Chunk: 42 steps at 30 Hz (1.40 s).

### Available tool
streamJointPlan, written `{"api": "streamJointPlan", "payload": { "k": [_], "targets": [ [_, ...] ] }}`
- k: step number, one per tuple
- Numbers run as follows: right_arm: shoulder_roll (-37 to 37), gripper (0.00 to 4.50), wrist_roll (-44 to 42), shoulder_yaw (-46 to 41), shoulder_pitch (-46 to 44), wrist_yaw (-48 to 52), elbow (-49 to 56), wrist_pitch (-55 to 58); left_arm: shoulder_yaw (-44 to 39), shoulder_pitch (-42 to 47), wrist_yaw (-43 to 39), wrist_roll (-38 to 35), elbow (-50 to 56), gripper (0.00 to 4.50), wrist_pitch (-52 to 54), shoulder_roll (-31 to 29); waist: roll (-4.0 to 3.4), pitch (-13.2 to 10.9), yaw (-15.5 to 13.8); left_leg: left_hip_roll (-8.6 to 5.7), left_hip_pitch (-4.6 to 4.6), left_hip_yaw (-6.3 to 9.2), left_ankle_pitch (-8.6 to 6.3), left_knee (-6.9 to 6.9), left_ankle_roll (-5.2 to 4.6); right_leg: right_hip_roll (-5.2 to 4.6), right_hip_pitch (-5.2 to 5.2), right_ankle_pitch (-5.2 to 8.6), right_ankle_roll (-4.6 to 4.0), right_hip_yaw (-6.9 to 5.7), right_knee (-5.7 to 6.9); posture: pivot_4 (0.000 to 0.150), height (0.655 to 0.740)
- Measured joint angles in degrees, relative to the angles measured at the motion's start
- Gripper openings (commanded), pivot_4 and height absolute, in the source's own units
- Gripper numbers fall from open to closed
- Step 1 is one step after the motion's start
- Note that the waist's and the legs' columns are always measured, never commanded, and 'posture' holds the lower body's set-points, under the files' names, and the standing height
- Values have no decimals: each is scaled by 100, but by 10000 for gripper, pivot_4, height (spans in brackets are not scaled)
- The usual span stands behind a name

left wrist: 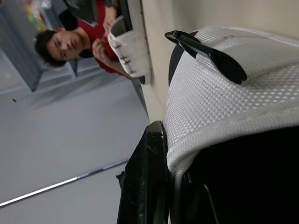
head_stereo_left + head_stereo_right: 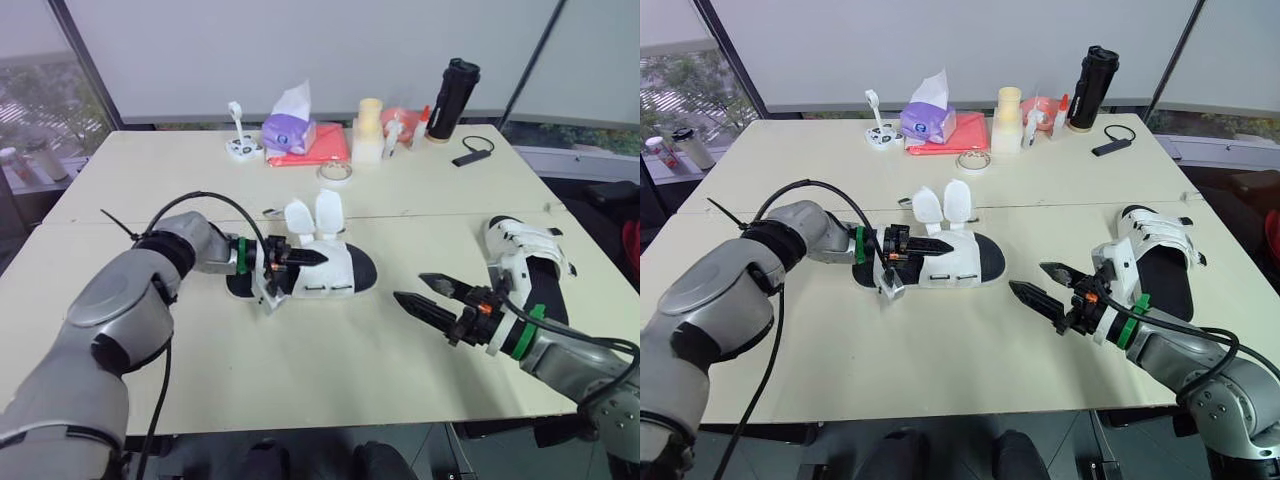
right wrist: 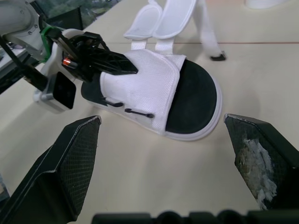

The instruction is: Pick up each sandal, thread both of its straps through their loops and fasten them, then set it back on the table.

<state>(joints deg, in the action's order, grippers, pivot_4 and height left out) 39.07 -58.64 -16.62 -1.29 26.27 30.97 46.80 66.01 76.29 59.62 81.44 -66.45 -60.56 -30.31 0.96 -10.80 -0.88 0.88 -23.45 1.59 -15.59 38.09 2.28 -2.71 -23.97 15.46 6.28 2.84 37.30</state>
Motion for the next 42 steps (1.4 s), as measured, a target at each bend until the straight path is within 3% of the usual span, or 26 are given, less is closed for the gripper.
{"api": "streamJointPlan", "payload": {
  "k": [7,10,15,21,26,29,32,33,36,39,42],
  "targets": [
    [-33,45000,-17,-61,180,-27,21,3,50,11,292,46,-287,143,-64,233,0,1,-6,-3,1,-2,0,1,0,-3,2,0,1,0,-1,1500,7400],
    [-31,45000,-51,-138,181,-36,21,17,-26,-17,270,-127,-328,10615,-272,258,1,1,-2,-3,1,-1,0,1,0,-3,2,0,1,0,0,1500,7400],
    [-26,45000,-10,-160,146,-22,6,23,-155,-156,35,-382,-330,35403,-508,354,2,0,10,-2,1,-1,0,2,0,-1,2,0,1,0,1,1500,7400],
    [-5,45000,-2,-154,63,20,-87,49,-763,-262,-904,-1165,-476,35403,-764,158,1,0,25,-1,4,-1,0,3,1,0,2,0,1,0,4,1500,7400],
    [50,45000,41,-161,48,110,-150,52,-1737,-593,-2536,-2466,-686,35403,-1383,-405,0,1,27,-1,4,-2,1,3,1,0,1,0,0,0,4,1500,7400],
    [92,45000,58,-190,58,170,-175,52,-2528,-797,-4242,-3639,-1161,35403,-1776,-611,-1,2,29,0,5,-3,1,4,1,0,1,0,0,0,5,1500,7400],
    [104,45000,104,-186,31,231,-273,61,-3604,-1231,-6743,-5188,-1378,35403,-1545,-574,-12,8,19,-1,9,-4,1,5,1,0,13,0,0,-1,3,1500,7400],
    [104,45000,116,-182,-12,254,-348,65,-4101,-1691,-8177,-6303,-907,35403,-851,-492,-20,12,29,-1,17,-6,1,5,1,-3,23,0,-1,0,3,1500,7400],
    [103,45000,186,-101,-204,335,-543,71,-4573,-2730,-10305,-8100,621,35403,746,-367,-19,12,68,5,16,2,1,10,1,-2,23,-1,-2,-1,5,1500,7400],
    [83,45000,312,93,-501,406,-747,71,-4662,-3004,-10662,-8284,1429,35403,1184,-251,-17,11,51,5,16,9,1,18,0,3,23,-1,-2,-3,14,1500,7400],
    [81,45000,389,135,-591,455,-788,71,-4724,-2990,-10427,-7920,1741,35403,1133,-290,-19,13,41,4,22,8,0,18,-1,3,29,-1,-2,-3,13,1500,7400]
  ]
}}
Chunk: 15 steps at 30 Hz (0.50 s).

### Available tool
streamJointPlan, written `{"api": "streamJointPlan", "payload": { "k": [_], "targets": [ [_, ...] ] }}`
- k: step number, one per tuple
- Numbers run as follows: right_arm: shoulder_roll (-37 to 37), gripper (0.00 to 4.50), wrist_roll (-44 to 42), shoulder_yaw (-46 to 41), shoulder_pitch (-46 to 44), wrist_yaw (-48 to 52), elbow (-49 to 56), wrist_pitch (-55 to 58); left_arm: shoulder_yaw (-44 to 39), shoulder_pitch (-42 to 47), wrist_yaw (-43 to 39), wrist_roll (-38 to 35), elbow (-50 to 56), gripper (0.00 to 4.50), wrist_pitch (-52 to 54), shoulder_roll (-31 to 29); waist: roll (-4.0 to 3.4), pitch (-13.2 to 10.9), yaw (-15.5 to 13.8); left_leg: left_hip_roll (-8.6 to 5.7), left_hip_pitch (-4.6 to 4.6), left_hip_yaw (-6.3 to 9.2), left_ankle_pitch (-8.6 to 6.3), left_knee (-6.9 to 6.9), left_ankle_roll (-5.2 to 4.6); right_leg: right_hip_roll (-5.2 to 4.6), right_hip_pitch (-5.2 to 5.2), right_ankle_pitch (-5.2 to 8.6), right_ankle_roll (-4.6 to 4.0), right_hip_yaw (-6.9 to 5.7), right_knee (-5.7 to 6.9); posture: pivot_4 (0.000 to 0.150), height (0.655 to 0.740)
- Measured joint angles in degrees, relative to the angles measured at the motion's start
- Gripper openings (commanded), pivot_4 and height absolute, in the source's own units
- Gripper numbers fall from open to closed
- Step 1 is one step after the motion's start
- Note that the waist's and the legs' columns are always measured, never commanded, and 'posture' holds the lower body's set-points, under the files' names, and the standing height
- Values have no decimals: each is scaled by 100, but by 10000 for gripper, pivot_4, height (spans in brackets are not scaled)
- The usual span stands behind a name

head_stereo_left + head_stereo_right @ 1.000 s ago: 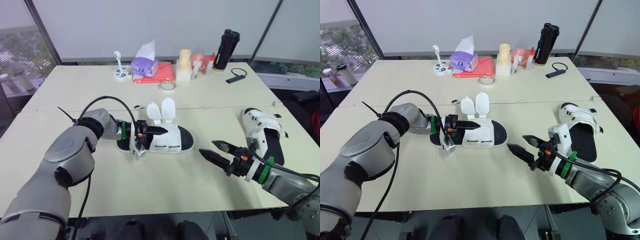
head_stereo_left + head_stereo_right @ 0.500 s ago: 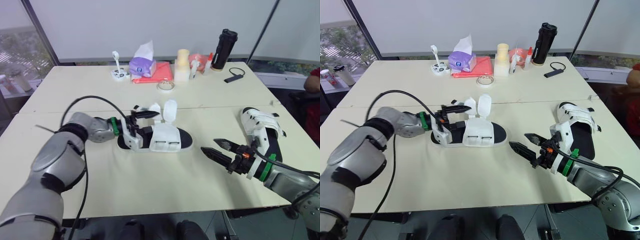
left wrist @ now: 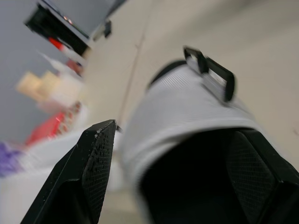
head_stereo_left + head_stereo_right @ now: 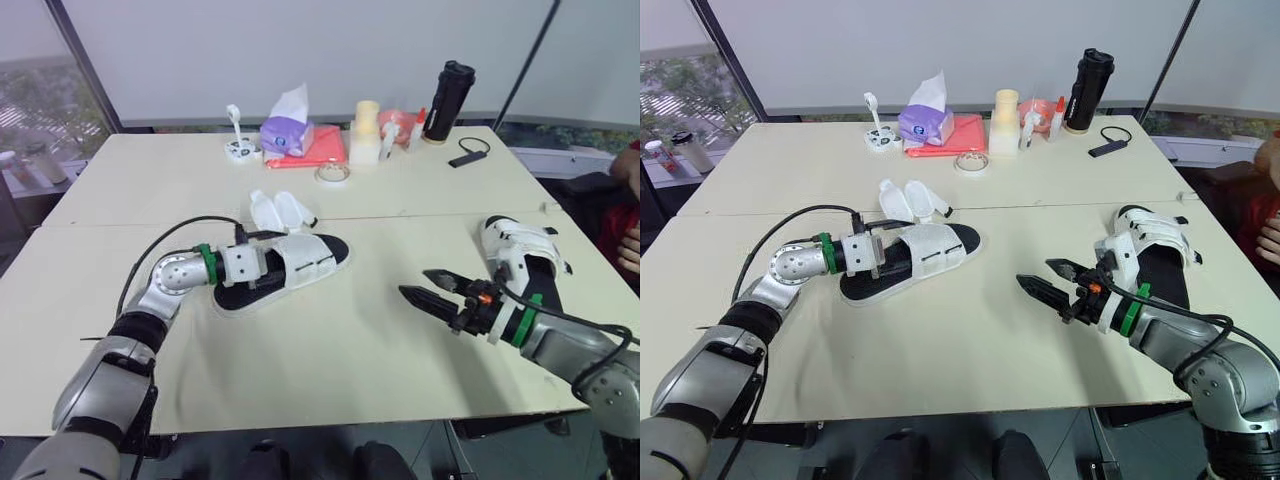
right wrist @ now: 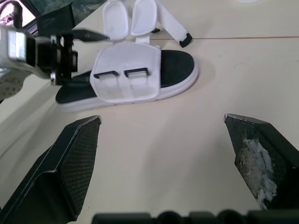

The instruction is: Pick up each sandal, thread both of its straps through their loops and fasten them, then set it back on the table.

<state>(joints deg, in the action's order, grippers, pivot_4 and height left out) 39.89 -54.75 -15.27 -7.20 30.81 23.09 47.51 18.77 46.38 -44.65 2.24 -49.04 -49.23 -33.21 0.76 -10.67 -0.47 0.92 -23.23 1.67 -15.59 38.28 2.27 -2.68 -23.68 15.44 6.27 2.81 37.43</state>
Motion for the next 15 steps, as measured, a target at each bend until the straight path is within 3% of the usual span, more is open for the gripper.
{"api": "streamJointPlan", "payload": {
  "k": [4,5,7,12,15],
  "targets": [
    [-39,45000,24,-2,16,-5,-31,0,74,62,737,1071,14,35403,-305,1,1,0,-17,-1,-1,0,0,0,0,0,0,0,0,0,0,1500,7400],
    [-75,45000,34,-2,25,-15,-29,-1,135,158,1038,1488,11,33109,-428,1,1,0,-28,-1,-1,1,0,0,0,0,0,0,1,-1,0,1500,7400],
    [-141,45000,52,2,39,-43,-23,-2,290,402,1530,2135,-32,26976,-617,27,2,0,-34,-4,-1,1,0,1,0,-2,2,-1,1,-1,-1,1500,7400],
    [-283,45000,65,23,70,-150,21,-3,604,779,2426,3086,-422,523,-848,299,2,0,-17,-4,-3,1,0,0,0,-1,-1,-1,2,0,-2,1500,7400],
    [-288,45000,61,8,156,-210,135,-3,801,949,2915,3560,-575,523,-956,284,2,0,-9,-3,-3,2,0,-1,0,0,-2,-1,2,-1,-2,1500,7400]
  ]
}}
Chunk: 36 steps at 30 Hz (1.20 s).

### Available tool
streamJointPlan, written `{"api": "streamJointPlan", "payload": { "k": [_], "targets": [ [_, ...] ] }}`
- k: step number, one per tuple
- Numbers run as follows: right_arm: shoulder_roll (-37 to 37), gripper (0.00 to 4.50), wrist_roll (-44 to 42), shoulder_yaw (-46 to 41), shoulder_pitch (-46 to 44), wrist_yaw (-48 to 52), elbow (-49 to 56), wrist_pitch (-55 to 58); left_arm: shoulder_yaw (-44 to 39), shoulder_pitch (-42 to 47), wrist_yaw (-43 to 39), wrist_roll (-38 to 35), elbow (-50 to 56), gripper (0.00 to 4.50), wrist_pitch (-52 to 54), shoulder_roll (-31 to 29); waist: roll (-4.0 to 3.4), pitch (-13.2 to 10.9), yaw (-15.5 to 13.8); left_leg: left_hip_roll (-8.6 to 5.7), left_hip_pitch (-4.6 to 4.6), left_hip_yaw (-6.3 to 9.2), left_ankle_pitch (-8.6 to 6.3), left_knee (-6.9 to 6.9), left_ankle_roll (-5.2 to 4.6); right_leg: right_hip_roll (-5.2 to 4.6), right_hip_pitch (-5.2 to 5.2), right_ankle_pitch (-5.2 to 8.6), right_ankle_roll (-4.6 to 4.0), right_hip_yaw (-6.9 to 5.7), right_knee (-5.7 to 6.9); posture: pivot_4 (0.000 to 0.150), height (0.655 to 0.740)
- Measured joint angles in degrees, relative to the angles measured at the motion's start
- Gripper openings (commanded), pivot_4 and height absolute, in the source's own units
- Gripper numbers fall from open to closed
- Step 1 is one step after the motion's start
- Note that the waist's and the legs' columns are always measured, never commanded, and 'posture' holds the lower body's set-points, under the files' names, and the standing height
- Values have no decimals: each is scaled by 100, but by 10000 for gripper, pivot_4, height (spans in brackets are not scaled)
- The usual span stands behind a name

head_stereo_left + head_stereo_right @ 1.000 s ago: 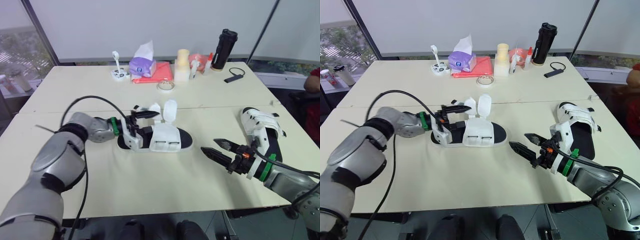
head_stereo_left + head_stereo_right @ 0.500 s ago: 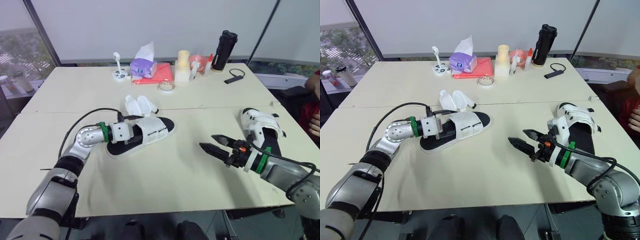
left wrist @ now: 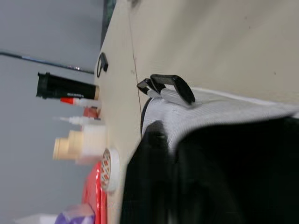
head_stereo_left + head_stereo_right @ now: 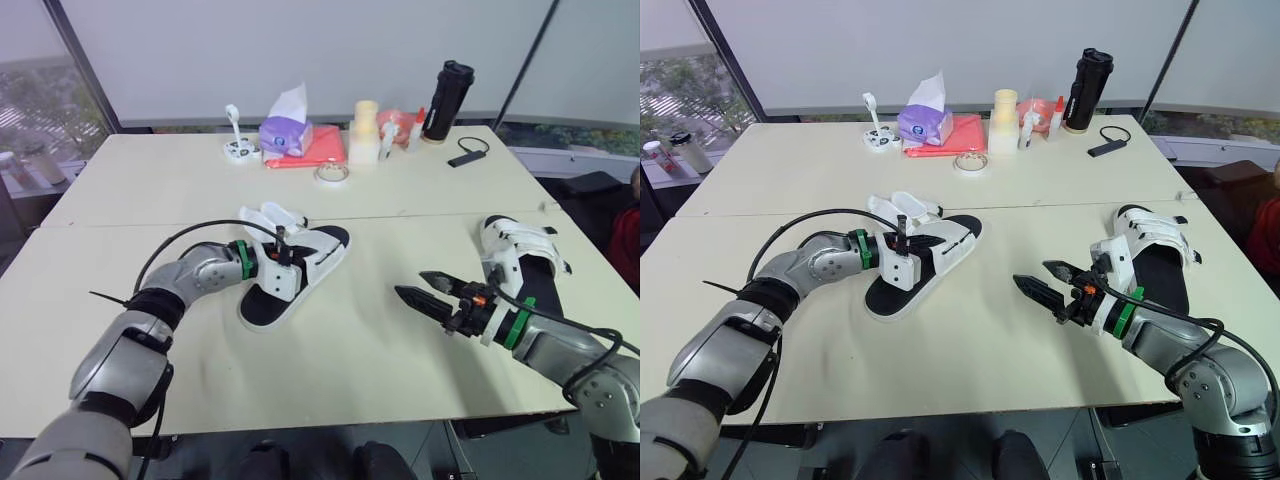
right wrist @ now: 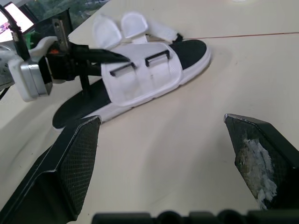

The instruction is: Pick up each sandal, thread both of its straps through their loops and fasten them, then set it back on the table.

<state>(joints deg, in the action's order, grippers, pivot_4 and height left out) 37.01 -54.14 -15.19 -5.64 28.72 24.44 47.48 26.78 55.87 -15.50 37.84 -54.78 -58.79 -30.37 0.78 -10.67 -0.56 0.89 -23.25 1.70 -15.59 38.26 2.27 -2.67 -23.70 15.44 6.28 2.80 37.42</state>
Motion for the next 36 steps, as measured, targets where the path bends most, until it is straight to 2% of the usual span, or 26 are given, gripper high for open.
{"api": "streamJointPlan", "payload": {
  "k": [5,8,10,16,18,24,29,33,36],
  "targets": [
    [-53,45000,-8,-38,81,-76,43,-2,452,292,1320,1216,115,523,-601,-312,1,0,-6,0,-3,-1,0,-1,0,-1,-2,0,0,1,-3,1500,7400],
    [-54,45000,-7,-84,74,-84,43,-9,719,425,2644,2190,690,523,-1517,-488,1,-1,-35,-1,-7,-1,0,-2,0,-6,-3,0,1,1,-7,1500,7400],
    [-54,45000,-8,-84,39,-83,43,-9,991,582,3451,2826,1008,523,-1719,-539,3,-2,-41,-3,-8,-3,0,1,1,-7,-2,-4,8,2,-8,1500,7400],
    [-55,45000,-6,-95,-4,-83,1,-11,1961,1060,5488,4319,1166,523,-1632,-663,3,-2,-12,-2,-6,-4,0,-1,1,-3,-2,-5,11,3,-7,1500,7400],
    [-77,45000,-7,-113,15,-92,1,-19,2581,1394,6312,4938,985,523,-1292,-593,5,-3,-20,-3,-6,-4,0,0,1,-4,-1,-5,11,3,-8,1500,7400],
    [-172,45000,-4,-147,129,-135,1,-29,3823,1880,7790,5782,350,523,-669,-392,6,-3,-19,-5,-8,-5,0,-1,1,-6,-3,-5,12,3,-10,1500,7400],
    [-192,45000,1,-158,130,-143,1,-30,4302,1919,8319,5914,443,523,-438,-442,6,-2,-10,-4,-6,-6,0,-2,0,-5,-3,-5,12,3,-9,1500,7400],
    [-225,45000,13,-142,103,-146,1,-32,4501,1918,8412,5901,396,14320,-347,-454,7,-2,-15,-4,-7,-6,0,-2,1,-5,-3,-5,12,3,-9,1500,7400],
    [-227,45000,34,-135,76,-146,1,-31,4548,1918,8316,5818,244,28919,-372,-460,7,-2,-18,-5,-6,-7,0,-2,1,-5,-3,-5,12,3,-9,1500,7400]
  ]
}}
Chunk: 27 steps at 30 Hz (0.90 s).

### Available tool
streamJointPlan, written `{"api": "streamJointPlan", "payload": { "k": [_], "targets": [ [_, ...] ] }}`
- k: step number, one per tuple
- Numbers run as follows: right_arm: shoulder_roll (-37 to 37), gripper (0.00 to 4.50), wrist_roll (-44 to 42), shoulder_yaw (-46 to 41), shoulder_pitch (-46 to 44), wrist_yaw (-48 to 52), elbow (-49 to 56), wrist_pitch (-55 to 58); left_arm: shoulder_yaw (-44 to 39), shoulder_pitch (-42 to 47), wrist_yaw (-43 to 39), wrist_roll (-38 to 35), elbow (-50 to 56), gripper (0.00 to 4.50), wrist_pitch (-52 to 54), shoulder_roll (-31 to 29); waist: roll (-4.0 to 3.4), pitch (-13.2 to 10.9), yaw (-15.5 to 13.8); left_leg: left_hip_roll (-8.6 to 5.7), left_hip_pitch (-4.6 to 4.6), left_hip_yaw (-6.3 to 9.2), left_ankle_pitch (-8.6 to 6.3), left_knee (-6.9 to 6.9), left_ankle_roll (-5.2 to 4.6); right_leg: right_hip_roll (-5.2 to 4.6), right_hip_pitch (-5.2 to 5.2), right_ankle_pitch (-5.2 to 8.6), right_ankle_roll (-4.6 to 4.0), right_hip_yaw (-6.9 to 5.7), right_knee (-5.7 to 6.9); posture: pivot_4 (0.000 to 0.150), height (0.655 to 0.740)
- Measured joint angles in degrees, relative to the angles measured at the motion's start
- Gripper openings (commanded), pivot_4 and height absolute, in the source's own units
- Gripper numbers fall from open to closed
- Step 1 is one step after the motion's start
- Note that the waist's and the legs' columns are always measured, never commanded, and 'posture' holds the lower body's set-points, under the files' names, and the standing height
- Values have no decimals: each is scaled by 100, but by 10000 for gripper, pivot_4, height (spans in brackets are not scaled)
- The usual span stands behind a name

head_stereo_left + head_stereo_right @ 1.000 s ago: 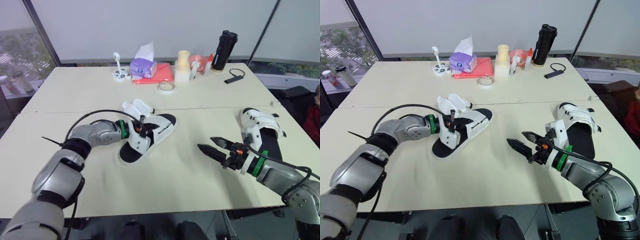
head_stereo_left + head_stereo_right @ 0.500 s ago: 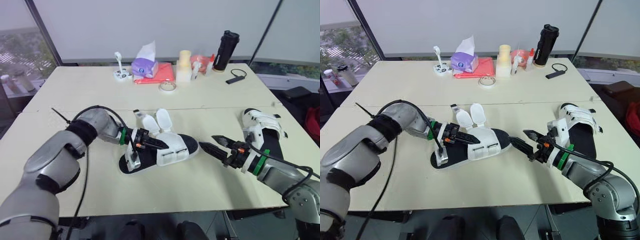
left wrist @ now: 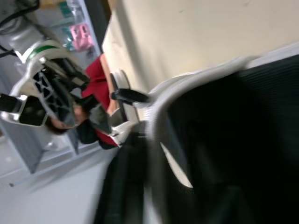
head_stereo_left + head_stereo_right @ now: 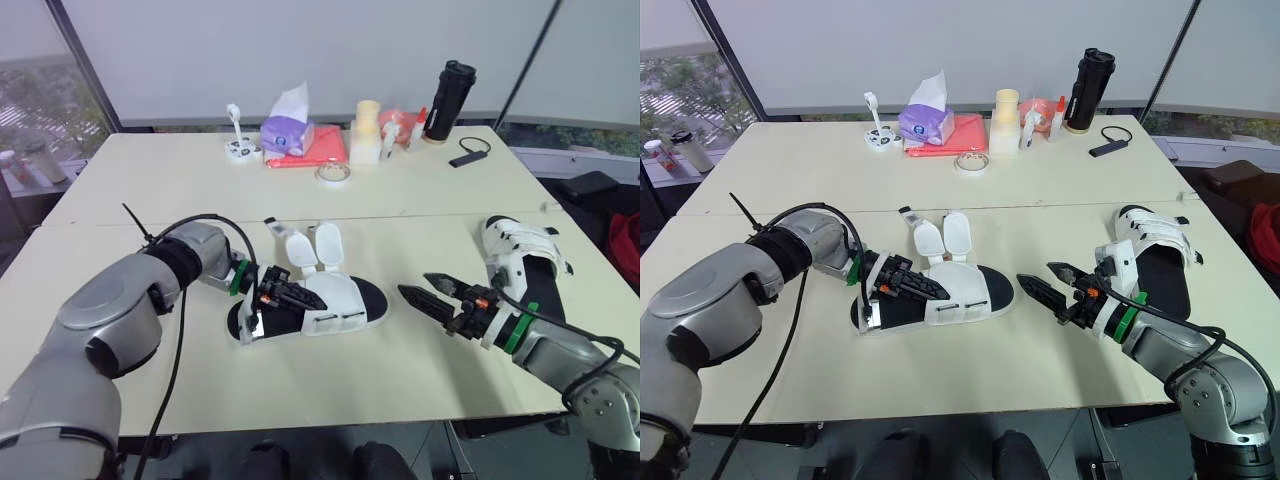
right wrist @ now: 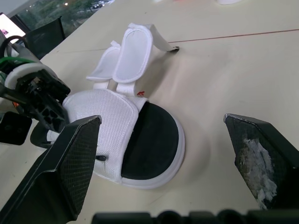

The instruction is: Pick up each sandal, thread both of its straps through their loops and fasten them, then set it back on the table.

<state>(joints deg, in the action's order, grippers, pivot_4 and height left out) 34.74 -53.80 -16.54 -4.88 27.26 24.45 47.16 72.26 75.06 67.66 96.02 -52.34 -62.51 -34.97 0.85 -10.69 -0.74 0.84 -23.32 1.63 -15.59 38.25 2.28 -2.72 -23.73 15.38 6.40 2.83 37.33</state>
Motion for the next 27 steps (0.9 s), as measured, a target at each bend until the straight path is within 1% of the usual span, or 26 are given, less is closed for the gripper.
{"api": "streamJointPlan", "payload": {
  "k": [2,4,6,9,12,14,16,17,18,19,20,21,22,23,24,25,26,27],
  "targets": [
    [0,45000,7,2,1,5,0,0,-50,1,-27,-212,-36,38733,-90,-31,0,0,-6,0,0,0,0,0,0,-2,1,0,0,0,0,1500,7400],
    [1,45000,7,7,1,16,0,1,-143,1,-183,-430,-52,38733,-227,-124,1,1,-3,0,1,-1,0,1,0,-2,2,0,0,0,0,1500,7400],
    [8,45000,9,21,4,45,-1,10,-262,-20,-541,-694,-6,38733,-469,-466,2,0,24,1,1,-1,0,1,0,0,-2,0,0,0,2,1500,7400],
    [19,45000,22,34,-9,107,-41,20,-572,-118,-958,-1031,313,38733,-781,-1142,0,1,61,4,1,-2,0,-6,0,1,-7,0,0,1,3,1500,7400],
    [22,45000,69,56,-50,155,-133,24,-857,-368,-1299,-1350,575,38733,-991,-1551,-2,2,18,3,1,-6,0,-3,0,-4,-4,0,0,1,3,1500,7400],
    [23,45000,81,85,-115,215,-140,26,-1145,-662,-1684,-1818,610,38733,-1250,-1742,-1,2,-4,2,0,-5,0,0,1,-4,-2,0,0,0,2,1500,7400],
    [23,45000,84,89,-120,247,-153,26,-1503,-937,-2277,-2653,254,38733,-1651,-1858,0,2,-12,2,0,-5,1,2,1,-5,-1,0,-1,-1,2,1500,7400],
    [24,45000,85,85,-115,253,-166,29,-1615,-993,-2696,-3354,-339,38733,-2007,-1773,0,4,-14,1,3,-5,1,3,1,-5,3,0,-1,-2,2,1500,7400],
    [24,45000,84,83,-111,261,-168,32,-1682,-1036,-3021,-3897,-871,38733,-2277,-1659,0,4,-13,1,5,-4,1,4,1,-5,4,0,0,-2,2,1500,7400],
    [21,45000,82,98,-131,267,-169,37,-1692,-1217,-3547,-4705,-1013,38733,-2270,-1673,-2,6,2,1,7,-4,1,3,1,-6,7,0,-1,-2,1,1500,7400],
    [20,45000,77,95,-139,287,-168,40,-1651,-1775,-4629,-6414,-333,38733,-1730,-1985,-7,7,50,3,11,-8,0,-2,1,-12,7,0,-1,6,4,1500,7400],
    [24,45000,83,65,-111,288,-192,41,-1557,-2250,-5568,-7774,367,38733,-1124,-2234,-7,7,93,9,12,-8,0,-5,1,-13,7,0,-2,6,11,1500,7400],
    [25,45000,88,57,-97,292,-217,43,-1507,-2816,-6710,-9362,1471,38733,-129,-2581,-6,4,159,16,2,-3,0,-9,2,-8,3,0,-3,6,12,1500,7400],
    [24,45000,104,58,-86,294,-234,43,-1517,-3248,-7699,-10705,2523,38733,905,-2851,-7,3,179,39,0,1,1,-8,3,-10,3,0,-4,6,13,1500,7400],
    [19,45000,122,78,-119,297,-262,45,-1574,-3525,-8465,-11826,3456,38733,1876,-3052,-8,3,185,42,2,5,1,-6,3,-11,3,-1,-4,6,12,1500,7400],
    [18,45000,125,92,-160,314,-283,46,-1767,-3776,-9048,-12833,4320,38733,2791,-3262,-7,3,188,42,2,5,1,-4,3,-11,2,-1,-5,6,1,1500,7400],
    [18,45000,127,98,-199,327,-312,47,-1935,-3912,-9421,-13515,4895,38733,3419,-3416,-10,4,174,40,10,4,1,-2,2,-10,9,0,-5,4,2,1500,7400],
    [16,45000,126,126,-273,350,-345,48,-2217,-4162,-9782,-14363,5535,38733,4175,-3676,-9,4,179,42,17,1,0,-2,2,-6,15,0,-5,5,2,1500,7400]
  ]
}}
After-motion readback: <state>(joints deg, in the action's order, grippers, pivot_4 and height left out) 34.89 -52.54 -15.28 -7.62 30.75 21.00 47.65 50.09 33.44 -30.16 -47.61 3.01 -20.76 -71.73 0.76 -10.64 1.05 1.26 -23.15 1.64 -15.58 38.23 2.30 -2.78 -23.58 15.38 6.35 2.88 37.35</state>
